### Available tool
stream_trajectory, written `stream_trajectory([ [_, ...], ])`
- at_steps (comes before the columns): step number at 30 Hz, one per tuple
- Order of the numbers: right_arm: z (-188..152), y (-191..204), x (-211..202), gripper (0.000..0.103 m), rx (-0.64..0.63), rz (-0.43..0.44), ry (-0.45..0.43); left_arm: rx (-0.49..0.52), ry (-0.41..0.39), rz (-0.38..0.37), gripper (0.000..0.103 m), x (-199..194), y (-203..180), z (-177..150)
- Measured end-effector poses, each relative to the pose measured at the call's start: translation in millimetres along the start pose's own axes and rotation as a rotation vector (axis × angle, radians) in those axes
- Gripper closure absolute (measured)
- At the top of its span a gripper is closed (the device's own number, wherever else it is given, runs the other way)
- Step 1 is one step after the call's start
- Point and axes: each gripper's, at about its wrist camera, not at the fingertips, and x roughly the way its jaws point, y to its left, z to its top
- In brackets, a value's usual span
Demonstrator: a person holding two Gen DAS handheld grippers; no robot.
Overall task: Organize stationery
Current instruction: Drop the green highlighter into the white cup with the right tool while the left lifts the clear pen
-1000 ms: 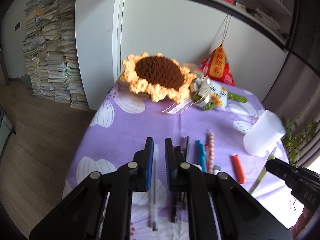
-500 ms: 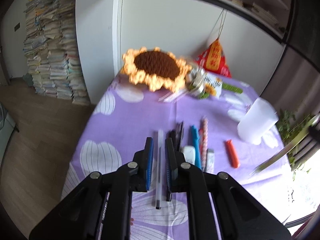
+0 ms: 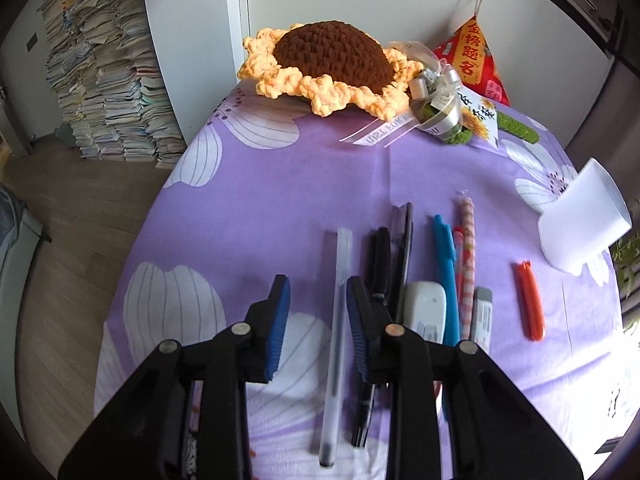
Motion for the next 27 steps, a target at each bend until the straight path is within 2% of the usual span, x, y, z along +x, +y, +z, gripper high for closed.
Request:
stream_trajectory([
  [5, 12, -6, 23, 0.092, -0.011, -0.069, -0.006, -0.007, 0.012, 0.001, 0.076, 7, 0, 6],
  [14, 0, -12, 66, 0.092, -0.04, -0.106, 0.064, -0.1, 0.05, -0.084, 0.076, 7, 16, 17],
  [17, -7, -13, 78, 0.092, -0.047, -0.108, 0.102, -0.104, 0.064, -0.116, 0.076, 7, 13, 17],
  [22, -18, -16, 94, 0.092, -0.041, -0.107, 0.157, -0.044, 0.076, -0.098, 0.077, 15, -3, 17],
  [27, -23, -18, 100, 0.092, -0.035, -0.099, 0.178, -0.004, 0.062, -0.039, 0.085, 26, -8, 22],
])
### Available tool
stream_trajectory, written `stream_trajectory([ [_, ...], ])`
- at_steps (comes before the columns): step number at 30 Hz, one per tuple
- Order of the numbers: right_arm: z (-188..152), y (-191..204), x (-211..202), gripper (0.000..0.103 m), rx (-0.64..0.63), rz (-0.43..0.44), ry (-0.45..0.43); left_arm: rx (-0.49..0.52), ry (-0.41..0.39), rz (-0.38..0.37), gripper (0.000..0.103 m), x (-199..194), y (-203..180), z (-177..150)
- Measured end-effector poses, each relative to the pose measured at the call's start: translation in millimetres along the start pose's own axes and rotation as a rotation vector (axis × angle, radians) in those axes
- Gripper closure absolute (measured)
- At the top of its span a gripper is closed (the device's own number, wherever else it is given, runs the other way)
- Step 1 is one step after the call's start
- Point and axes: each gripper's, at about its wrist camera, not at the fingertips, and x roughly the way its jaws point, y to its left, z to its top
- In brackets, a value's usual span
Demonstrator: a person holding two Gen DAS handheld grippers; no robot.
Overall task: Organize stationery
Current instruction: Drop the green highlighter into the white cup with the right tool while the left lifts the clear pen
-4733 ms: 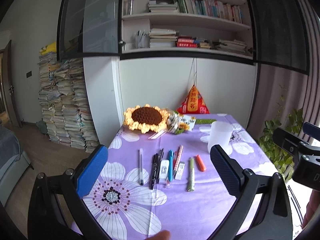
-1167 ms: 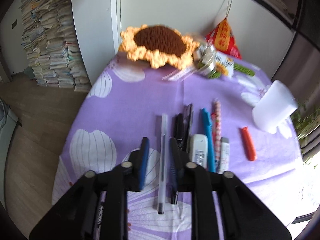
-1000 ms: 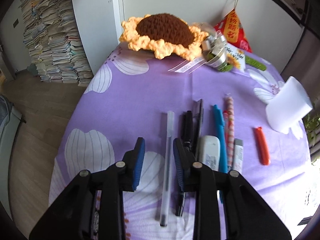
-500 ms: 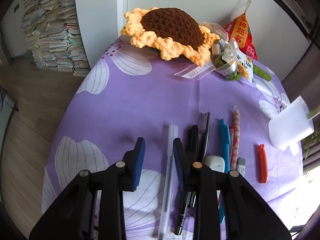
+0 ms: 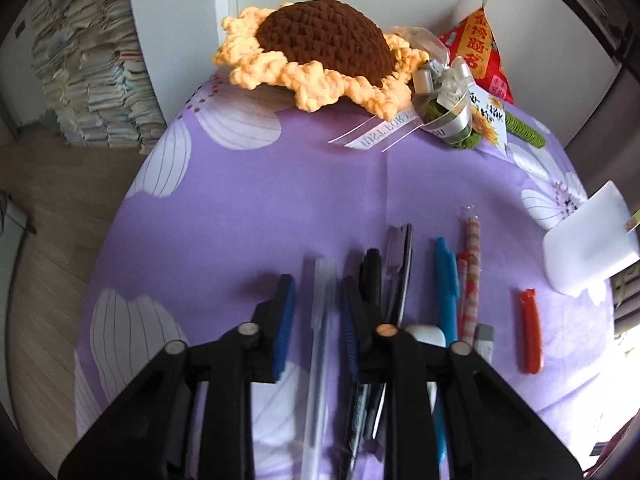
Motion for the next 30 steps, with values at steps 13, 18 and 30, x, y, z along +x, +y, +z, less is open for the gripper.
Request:
stream_trajectory([
  [13, 1, -2, 1, 0.092, 0.01, 0.009, 0.007, 0.056, 0.003, 0.022, 0.085, -1, -1, -4],
  [18, 1, -1, -3, 0.092, 0.008, 0.012, -0.003, 0.063, -0.002, 0.031, 0.085, 1, -3, -3],
  [30, -1, -3, 5, 0.092, -0.011, -0.019, 0.035, 0.017, -0.05, 0.014, 0.094, -22, -1, -3],
])
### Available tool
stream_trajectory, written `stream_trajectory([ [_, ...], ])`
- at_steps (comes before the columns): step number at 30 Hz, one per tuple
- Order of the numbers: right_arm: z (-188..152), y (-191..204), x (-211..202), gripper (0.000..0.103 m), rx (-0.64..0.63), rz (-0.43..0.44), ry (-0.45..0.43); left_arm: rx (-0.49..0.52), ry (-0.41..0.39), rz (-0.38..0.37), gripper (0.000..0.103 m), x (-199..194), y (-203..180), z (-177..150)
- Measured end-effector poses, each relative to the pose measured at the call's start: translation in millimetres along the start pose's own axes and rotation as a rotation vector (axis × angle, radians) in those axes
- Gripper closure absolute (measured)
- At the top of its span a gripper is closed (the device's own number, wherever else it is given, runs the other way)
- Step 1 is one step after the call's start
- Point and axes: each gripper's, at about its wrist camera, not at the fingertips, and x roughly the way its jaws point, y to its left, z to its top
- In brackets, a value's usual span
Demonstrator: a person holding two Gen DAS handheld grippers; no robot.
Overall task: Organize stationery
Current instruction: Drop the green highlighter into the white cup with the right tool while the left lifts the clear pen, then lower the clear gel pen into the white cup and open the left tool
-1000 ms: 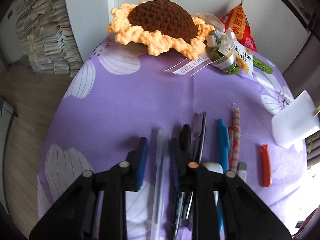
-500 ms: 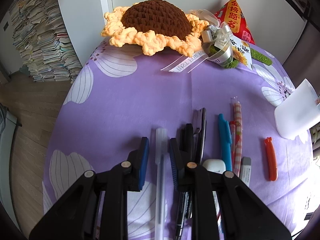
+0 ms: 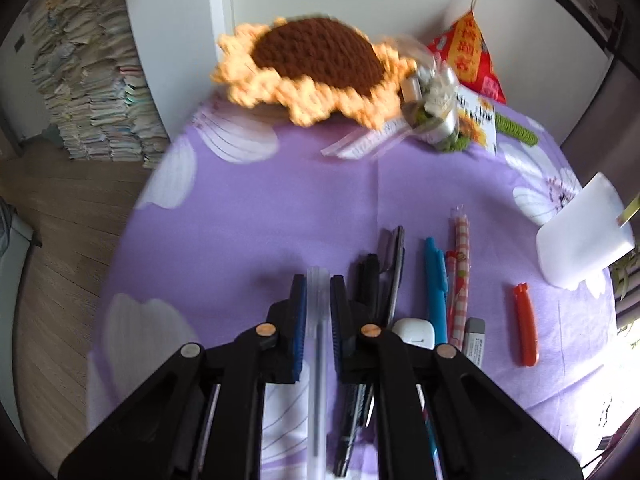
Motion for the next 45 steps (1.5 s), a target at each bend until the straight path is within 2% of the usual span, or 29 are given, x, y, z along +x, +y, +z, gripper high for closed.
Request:
stream_trajectory([
  [5, -8, -2, 9, 0.092, 0.0, -0.003, 0.039, -0.004, -0.089, -0.029, 0.094, -40, 0, 3],
  [10, -14, -5, 11, 0.092, 0.025, 0.033, 0.073, 0.0, -0.17, -0.075, 0.094, -76, -5, 5],
  [16, -18, -6, -10, 0.092, 0.025, 0.082, 0.047, 0.032, -0.244, -0.115, 0.094, -104, -22, 8],
  [23, -29, -27, -48, 0.089, 0.067, 0.12, -0.013, 0.085, -0.261, -0.182, 0.094, -115, -53, 15],
  [28, -44, -45, -61, 0.087, 0.055, 0.081, -0.016, 0.138, -0.262, -0.257, 0.094, -115, -94, 28],
  [32, -55, -61, -67, 0.087, 0.063, 0.037, -0.011, 0.186, -0.301, -0.3, 0.094, -119, -129, 39],
  [37, -66, -82, -68, 0.087, 0.097, 0.016, 0.011, 0.193, -0.308, -0.354, 0.094, -117, -158, 55],
  [45, -76, -97, -67, 0.087, 0.121, 0.012, 0.019, 0.22, -0.277, -0.361, 0.094, -96, -198, 80],
])
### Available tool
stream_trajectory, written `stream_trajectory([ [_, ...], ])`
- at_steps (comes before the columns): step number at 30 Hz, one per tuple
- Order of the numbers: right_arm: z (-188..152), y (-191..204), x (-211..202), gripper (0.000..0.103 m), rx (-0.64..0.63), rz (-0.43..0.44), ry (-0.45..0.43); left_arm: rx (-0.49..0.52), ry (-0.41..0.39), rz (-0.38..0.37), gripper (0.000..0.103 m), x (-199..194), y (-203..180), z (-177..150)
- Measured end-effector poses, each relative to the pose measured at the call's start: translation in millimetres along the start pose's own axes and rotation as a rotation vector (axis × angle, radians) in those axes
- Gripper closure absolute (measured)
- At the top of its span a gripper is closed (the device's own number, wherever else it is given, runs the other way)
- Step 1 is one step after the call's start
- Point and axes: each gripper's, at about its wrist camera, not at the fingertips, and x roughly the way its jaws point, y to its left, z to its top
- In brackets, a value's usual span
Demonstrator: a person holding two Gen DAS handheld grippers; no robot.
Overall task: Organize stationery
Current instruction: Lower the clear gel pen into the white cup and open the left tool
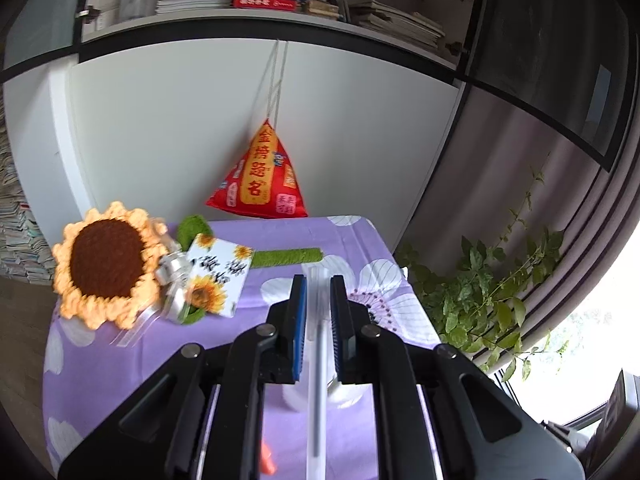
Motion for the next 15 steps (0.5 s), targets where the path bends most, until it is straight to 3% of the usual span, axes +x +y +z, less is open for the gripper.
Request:
stream_trajectory([
  [15, 5, -17, 21, 0.087, 0.028, -0.015, 0.02, -0.008, -0.051, -0.015, 0.094, 66, -5, 22],
])
